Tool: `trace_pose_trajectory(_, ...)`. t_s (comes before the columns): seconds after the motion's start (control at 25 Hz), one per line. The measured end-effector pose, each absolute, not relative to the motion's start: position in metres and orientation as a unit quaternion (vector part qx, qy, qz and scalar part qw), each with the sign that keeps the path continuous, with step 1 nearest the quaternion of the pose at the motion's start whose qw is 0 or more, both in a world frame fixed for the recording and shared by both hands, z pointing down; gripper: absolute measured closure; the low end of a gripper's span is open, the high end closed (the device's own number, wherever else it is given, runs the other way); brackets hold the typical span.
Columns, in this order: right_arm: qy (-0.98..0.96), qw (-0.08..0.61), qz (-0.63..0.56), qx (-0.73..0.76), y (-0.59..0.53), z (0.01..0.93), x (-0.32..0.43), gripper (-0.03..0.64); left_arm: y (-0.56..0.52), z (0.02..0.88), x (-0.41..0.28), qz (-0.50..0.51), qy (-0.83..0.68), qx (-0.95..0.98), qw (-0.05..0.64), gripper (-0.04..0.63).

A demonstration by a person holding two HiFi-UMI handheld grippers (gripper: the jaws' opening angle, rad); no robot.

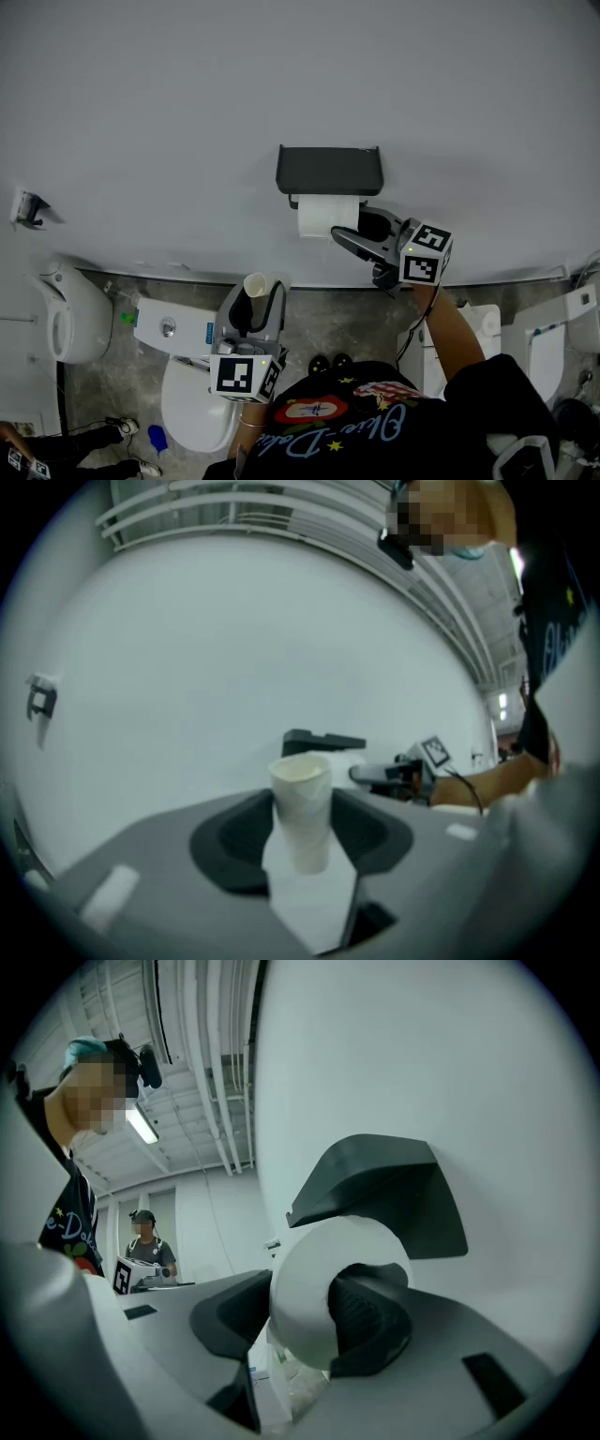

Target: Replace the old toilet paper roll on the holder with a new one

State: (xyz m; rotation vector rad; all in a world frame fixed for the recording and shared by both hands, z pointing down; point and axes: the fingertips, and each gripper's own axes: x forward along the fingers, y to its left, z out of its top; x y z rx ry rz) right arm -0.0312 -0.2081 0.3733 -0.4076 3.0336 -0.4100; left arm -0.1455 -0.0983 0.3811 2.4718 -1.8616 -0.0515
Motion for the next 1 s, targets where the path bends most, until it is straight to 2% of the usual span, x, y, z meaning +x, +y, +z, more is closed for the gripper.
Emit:
trace_pose_trajectory(0.52, 0.96, -0.089, -0.001, -0.267, -0.208, 0.388, -0.036, 0.407, -0.103, 0.382, -0.139, -0.013, -0.59, 0.807, 0.024, 0.408)
trace_pose_trajectory(0.8, 0.911, -0.213, 0.136, -0.327, -0.209, 0.402, -0.03, 0.4, -0.107, 0.385, -0.132, -0.012, -0.58, 0.814, 0.03, 0.408)
trace_pose_trajectory(1.0, 0.898, -0.223, 0.147, -0.349, -0.206, 0.4, -0.023, 0.4, -0.108, 0.386, -0.128, -0.012, -0.572, 0.819, 0.031, 0.408)
